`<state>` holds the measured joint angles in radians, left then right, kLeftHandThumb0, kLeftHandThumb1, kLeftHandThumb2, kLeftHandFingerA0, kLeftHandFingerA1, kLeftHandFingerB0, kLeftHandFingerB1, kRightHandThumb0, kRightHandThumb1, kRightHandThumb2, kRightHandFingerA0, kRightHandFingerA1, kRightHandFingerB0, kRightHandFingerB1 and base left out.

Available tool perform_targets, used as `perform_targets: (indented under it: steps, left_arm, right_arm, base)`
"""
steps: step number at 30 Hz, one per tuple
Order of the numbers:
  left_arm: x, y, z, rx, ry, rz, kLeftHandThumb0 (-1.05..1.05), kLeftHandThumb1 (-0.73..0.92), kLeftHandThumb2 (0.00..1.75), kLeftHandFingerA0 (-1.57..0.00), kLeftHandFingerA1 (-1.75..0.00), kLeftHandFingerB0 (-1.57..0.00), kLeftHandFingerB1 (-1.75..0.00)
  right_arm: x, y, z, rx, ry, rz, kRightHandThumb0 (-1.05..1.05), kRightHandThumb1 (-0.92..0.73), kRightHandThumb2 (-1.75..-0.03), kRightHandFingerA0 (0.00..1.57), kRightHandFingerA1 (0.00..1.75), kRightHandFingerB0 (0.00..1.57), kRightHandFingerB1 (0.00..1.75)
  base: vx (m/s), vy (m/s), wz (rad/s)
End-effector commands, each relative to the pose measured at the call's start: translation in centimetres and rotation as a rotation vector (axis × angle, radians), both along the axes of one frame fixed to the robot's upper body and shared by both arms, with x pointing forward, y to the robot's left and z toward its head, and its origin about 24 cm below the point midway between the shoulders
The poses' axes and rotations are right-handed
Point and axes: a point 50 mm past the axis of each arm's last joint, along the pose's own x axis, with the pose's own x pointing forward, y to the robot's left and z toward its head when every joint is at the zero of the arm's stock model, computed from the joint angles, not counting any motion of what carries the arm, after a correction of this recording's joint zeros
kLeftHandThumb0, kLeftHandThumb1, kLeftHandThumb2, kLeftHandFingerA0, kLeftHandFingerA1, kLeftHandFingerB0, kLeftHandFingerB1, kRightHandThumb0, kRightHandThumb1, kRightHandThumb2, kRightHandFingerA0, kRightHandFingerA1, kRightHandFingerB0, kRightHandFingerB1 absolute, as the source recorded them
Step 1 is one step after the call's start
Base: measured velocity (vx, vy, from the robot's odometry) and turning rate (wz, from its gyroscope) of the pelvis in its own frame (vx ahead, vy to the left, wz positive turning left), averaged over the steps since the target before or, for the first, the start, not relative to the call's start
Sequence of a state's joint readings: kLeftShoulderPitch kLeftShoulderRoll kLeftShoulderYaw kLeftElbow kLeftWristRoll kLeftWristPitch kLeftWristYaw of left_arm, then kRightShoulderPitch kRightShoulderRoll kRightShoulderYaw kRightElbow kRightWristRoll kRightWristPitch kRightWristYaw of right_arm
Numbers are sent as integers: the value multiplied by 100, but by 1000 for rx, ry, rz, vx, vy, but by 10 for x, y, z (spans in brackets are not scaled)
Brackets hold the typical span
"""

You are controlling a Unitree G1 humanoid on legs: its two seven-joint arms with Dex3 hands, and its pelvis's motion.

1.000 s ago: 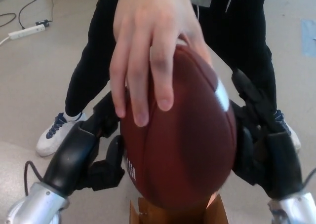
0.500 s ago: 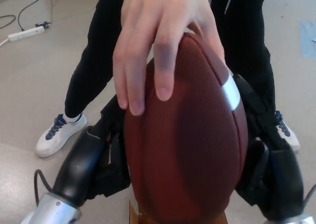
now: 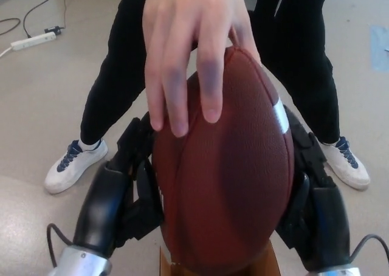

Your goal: Use both hands to pick up a football from a person and place it into a container beneath

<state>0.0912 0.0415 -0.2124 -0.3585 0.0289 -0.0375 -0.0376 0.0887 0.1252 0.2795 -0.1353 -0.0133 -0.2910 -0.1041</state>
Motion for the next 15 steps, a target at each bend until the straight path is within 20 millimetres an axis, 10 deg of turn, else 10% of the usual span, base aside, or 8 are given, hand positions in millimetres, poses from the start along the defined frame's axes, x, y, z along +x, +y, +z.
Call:
perform_targets:
  steps: [1,10,11,15]
  left_arm:
    - [1,-29,-4,15,4,-127,-77,81,112,0,-17,-11,-23]
    - [26,-31,-23,-71,114,-126,-77,80,108,0,-17,-9,-23]
    - [35,-32,-29,-73,155,-115,-77,81,110,0,-16,-7,-22]
    - [54,-32,-39,-90,219,-102,-75,79,110,0,-19,-7,-23]
  right_arm:
    - [5,38,10,-79,-43,147,-78,-78,-101,0,15,3,20]
    - [27,29,-5,-85,61,109,-70,-92,-81,0,16,1,22]
    - [35,26,-11,-82,108,100,-73,-86,-117,0,17,1,20]
    - [52,20,-17,-74,169,75,-77,-87,-116,0,14,0,17]
  base:
    - [0,0,0]
    - [0,0,0]
    - [0,0,0]
    - [0,0,0]
